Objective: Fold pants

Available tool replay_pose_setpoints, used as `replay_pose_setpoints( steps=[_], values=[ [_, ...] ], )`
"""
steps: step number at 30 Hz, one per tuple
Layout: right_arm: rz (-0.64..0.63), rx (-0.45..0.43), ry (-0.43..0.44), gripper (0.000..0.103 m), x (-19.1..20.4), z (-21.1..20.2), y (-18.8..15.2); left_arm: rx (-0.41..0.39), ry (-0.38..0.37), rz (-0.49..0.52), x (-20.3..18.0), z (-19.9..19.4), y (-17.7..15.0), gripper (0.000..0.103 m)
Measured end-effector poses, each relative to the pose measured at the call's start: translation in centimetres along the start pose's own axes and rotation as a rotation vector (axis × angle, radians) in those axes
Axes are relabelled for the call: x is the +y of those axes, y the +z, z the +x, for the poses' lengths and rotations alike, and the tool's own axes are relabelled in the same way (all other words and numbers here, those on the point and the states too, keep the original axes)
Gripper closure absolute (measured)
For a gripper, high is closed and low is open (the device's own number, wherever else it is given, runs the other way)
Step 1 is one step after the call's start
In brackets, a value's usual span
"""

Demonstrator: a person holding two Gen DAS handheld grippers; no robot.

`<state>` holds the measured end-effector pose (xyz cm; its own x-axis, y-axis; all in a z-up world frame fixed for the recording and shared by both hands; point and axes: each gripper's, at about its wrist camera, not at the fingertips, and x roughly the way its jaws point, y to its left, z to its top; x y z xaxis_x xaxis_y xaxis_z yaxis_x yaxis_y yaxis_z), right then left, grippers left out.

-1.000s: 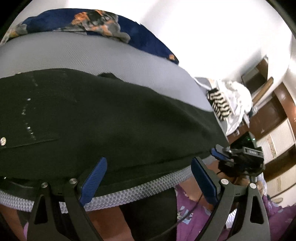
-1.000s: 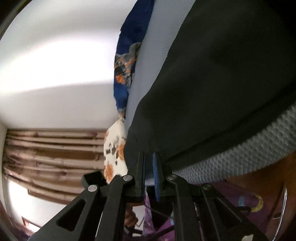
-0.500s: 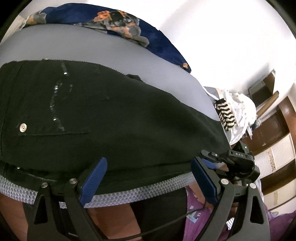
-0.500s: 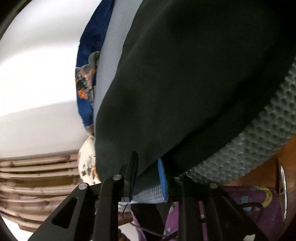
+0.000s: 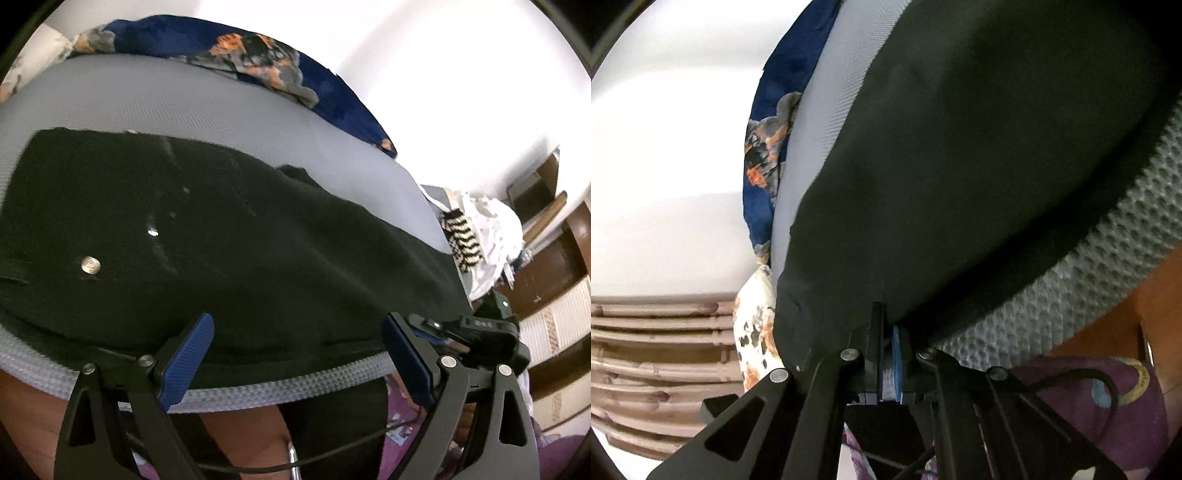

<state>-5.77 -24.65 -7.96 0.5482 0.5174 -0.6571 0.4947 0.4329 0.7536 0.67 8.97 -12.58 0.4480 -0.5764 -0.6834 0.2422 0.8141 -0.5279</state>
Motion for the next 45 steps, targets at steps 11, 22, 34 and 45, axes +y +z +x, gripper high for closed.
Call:
replay_pose_setpoints(
  steps=[11, 22, 34, 45],
  values=[
    [0.006, 0.048, -0.017, 0.098, -0.7, 1.0, 0.5, -0.014, 0.09, -0.077, 3.1, -0.6, 0.4, 0.011],
    [0.001, 0.229, 0.182, 0.088, 3.4, 4.2, -2.9, -0.101, 0.111, -0.159, 6.1, -5.0, 1.9, 0.011],
    [0.059, 0.37, 0.142, 0.071, 4.8, 11.3, -6.1, -0.104, 0.093, -0.169, 7.2, -5.4, 1.8, 0.011],
    [0.078, 0.317, 0.076, 0.079, 5.0, 12.7, -6.6, -0.096, 0.14, -0.238, 9.6, -6.1, 2.3, 0.011]
  ],
)
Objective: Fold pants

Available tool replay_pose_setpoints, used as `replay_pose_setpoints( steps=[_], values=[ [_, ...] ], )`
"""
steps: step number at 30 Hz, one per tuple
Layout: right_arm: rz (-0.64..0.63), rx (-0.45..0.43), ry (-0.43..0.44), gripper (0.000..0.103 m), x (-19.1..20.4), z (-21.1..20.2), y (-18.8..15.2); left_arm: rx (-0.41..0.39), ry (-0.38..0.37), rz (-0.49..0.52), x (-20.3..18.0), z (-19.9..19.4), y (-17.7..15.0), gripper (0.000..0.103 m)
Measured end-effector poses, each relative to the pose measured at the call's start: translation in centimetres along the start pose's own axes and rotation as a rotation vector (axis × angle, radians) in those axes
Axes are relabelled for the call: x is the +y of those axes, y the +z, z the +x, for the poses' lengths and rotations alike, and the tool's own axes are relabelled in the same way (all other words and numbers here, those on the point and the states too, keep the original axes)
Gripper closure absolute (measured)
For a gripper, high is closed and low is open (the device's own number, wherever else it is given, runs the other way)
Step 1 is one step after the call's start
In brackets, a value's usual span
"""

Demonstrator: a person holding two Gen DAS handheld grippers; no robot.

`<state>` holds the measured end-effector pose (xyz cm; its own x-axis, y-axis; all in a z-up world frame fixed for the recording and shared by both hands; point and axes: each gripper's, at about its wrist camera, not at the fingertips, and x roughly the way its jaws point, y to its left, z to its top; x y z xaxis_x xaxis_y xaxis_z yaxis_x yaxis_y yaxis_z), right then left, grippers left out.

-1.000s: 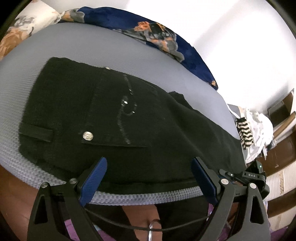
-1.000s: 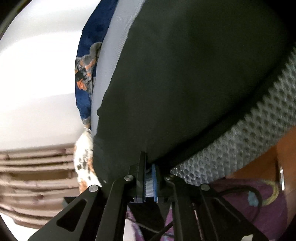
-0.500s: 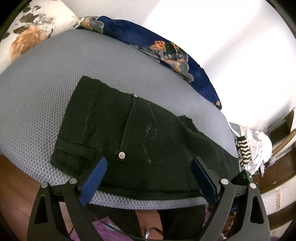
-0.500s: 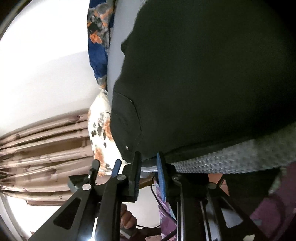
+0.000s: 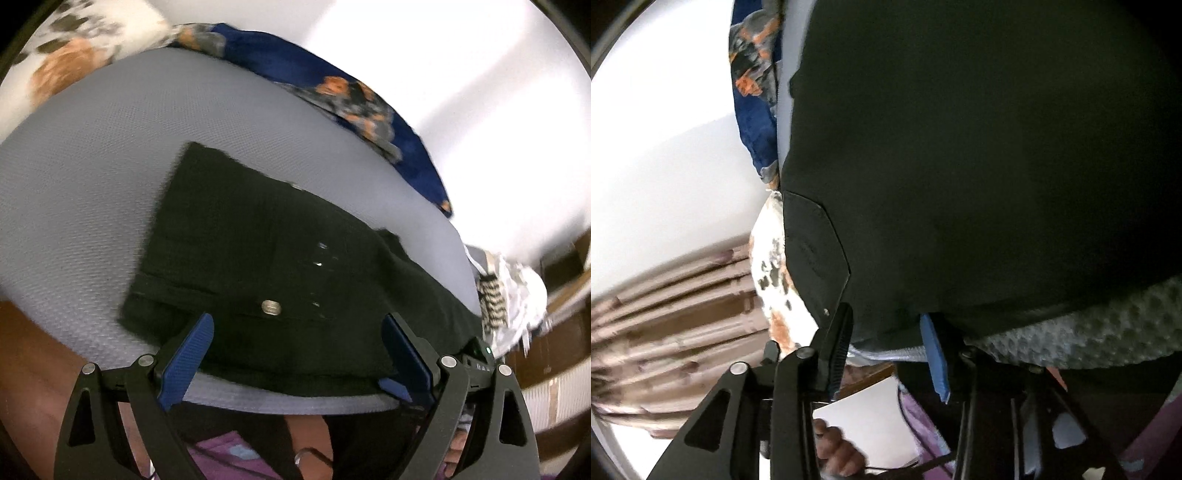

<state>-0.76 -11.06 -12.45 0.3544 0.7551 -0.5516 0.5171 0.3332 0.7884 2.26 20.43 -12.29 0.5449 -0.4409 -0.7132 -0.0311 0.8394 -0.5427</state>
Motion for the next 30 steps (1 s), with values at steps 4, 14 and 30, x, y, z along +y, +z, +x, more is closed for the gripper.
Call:
replay_pose_setpoints(
  steps=[4, 14, 30],
  values=[
    [0.003, 0.001, -0.029, 0.097, -0.6, 0.4, 0.0, -0.044, 0.058, -0.132, 3.6, -1.6, 1.2, 0.011],
    [-0.024, 0.025, -0.025, 0.097, -0.6, 0.4, -0.7, -0.08, 0.116, -0.156, 5.2, -2.5, 1.0, 0.011],
    [0.008, 0.061, 0.044, 0.094, -0.6, 1.4, -0.6, -0.015, 0.119, 0.043, 0.3, -0.2, 0.0, 0.011]
  ],
)
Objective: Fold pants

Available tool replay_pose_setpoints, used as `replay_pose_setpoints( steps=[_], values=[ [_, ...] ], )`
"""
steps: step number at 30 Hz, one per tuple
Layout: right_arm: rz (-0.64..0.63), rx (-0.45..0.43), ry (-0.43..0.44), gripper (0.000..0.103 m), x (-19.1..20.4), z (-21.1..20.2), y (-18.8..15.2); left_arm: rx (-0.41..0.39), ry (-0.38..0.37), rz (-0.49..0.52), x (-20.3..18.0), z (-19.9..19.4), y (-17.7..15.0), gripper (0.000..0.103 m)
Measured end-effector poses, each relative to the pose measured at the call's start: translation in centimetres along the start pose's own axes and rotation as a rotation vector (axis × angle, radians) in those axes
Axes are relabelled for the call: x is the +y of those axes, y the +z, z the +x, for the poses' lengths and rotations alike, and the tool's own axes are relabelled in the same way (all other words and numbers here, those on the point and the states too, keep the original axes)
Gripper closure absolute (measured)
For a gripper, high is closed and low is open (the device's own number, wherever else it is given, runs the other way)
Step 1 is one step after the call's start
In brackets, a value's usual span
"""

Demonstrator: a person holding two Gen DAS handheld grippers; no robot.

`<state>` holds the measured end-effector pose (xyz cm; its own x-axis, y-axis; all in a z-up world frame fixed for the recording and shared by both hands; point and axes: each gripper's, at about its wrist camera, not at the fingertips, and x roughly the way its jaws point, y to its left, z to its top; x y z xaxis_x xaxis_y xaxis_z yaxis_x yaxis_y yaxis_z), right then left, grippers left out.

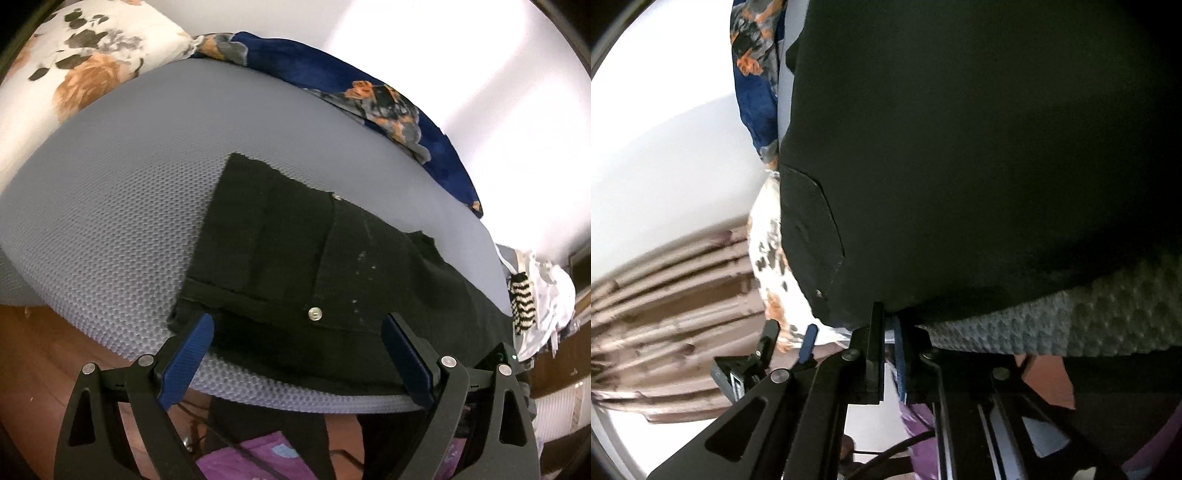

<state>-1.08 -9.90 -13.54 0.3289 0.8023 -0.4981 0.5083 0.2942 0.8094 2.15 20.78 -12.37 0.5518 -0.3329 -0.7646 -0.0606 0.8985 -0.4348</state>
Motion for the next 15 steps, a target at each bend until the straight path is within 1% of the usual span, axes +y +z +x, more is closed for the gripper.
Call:
replay_pose_setpoints(
  steps=[1, 3, 6, 8, 9, 15],
  values=[
    [0.008, 0.0, 0.006, 0.09, -0.2, 0.0, 0.1, 0.003, -0.003, 0.002, -0.2, 0.1, 0.0, 0.011],
    [0.018, -0.011, 0.013, 0.087, -0.2, 0.2, 0.2, 0.008, -0.005, 0.004, -0.5, 0.4, 0.1, 0.011],
    [-0.012, -0.024, 0.0, 0.086, 0.5, 0.9, 0.2, 0.022, -0.014, -0.004, -0.6, 1.0, 0.2, 0.011],
    [-0.016, -0.026, -0.021, 0.095, 0.5, 1.2, 0.3, 0.033, -0.018, -0.005, -0.7, 1.3, 0.0, 0.011],
    [-0.022, -0.026, -0.035, 0.098, 0.4, 1.3, 0.3, 0.034, -0.019, 0.0, -0.8, 1.4, 0.0, 0.011],
    [-0.109, -0.037, -0.081, 0.099, 1.4, 0.8, -0.8, 0.036, -0.021, 0.035, -1.5, 1.3, -0.2, 0.011]
  ],
)
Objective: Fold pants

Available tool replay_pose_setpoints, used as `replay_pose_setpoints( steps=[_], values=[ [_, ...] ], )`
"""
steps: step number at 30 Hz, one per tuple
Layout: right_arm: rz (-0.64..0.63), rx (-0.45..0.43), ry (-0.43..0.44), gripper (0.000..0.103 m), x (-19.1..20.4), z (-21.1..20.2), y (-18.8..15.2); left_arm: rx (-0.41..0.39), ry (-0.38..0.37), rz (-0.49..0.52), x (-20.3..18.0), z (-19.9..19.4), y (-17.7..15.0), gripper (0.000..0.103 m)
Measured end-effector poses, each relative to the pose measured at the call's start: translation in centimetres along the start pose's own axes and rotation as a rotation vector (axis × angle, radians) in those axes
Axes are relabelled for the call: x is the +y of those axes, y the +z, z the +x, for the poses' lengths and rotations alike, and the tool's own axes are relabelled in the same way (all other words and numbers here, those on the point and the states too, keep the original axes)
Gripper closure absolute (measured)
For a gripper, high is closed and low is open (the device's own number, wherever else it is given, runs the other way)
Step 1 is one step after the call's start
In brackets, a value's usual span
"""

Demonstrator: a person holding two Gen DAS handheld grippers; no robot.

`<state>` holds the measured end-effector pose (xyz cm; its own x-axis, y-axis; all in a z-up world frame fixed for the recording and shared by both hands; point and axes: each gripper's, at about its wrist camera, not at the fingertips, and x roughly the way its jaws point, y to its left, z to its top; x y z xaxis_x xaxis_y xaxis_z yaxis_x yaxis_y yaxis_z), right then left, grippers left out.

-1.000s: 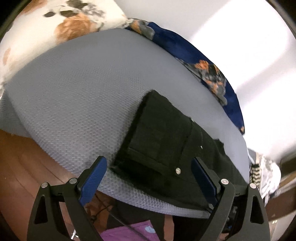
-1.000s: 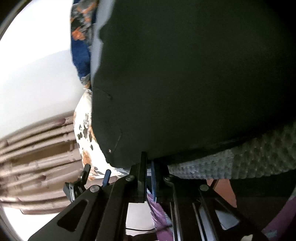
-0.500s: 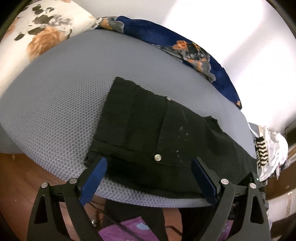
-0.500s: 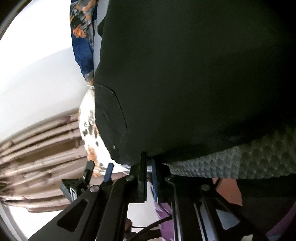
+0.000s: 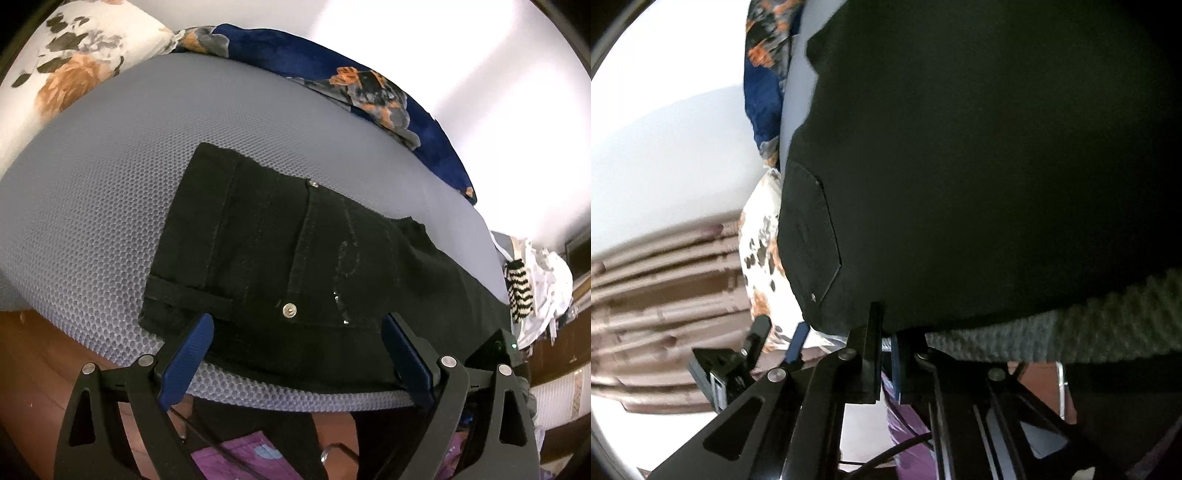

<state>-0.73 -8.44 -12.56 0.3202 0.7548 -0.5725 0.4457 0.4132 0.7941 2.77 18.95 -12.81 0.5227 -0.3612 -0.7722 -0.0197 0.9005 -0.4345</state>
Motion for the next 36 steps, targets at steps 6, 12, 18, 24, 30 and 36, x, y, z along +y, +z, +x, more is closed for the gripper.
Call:
replay_pose_setpoints(
  steps=[6, 12, 18, 24, 30, 36],
  values=[
    [0.062, 0.034, 0.027, 0.101, -1.7, 0.6, 0.7, 0.013, -0.01, 0.033, -1.4, 0.8, -0.1, 0.011],
    [0.063, 0.171, 0.069, 0.036, -0.9, -1.4, -0.4, 0.049, -0.075, 0.114, -5.4, 1.6, -0.6, 0.011],
    [-0.229, 0.024, -0.043, 0.037, 1.8, -11.4, -0.3, 0.025, -0.197, 0.287, -10.8, 1.9, -1.6, 0.011],
    [-0.538, -0.201, -0.209, 0.048, 6.4, -16.8, 3.5, 0.088, -0.269, 0.416, -14.3, 5.6, -3.7, 0.022],
    [-0.708, -0.16, -0.313, 0.086, 9.5, -12.7, 8.5, 0.179, -0.241, 0.37, -13.8, 9.7, -5.5, 0.053],
    [-0.932, -0.043, -0.348, 0.086, 12.8, -6.3, 13.2, 0.149, -0.277, 0.356, -12.3, 9.7, -5.6, 0.064]
  ],
)
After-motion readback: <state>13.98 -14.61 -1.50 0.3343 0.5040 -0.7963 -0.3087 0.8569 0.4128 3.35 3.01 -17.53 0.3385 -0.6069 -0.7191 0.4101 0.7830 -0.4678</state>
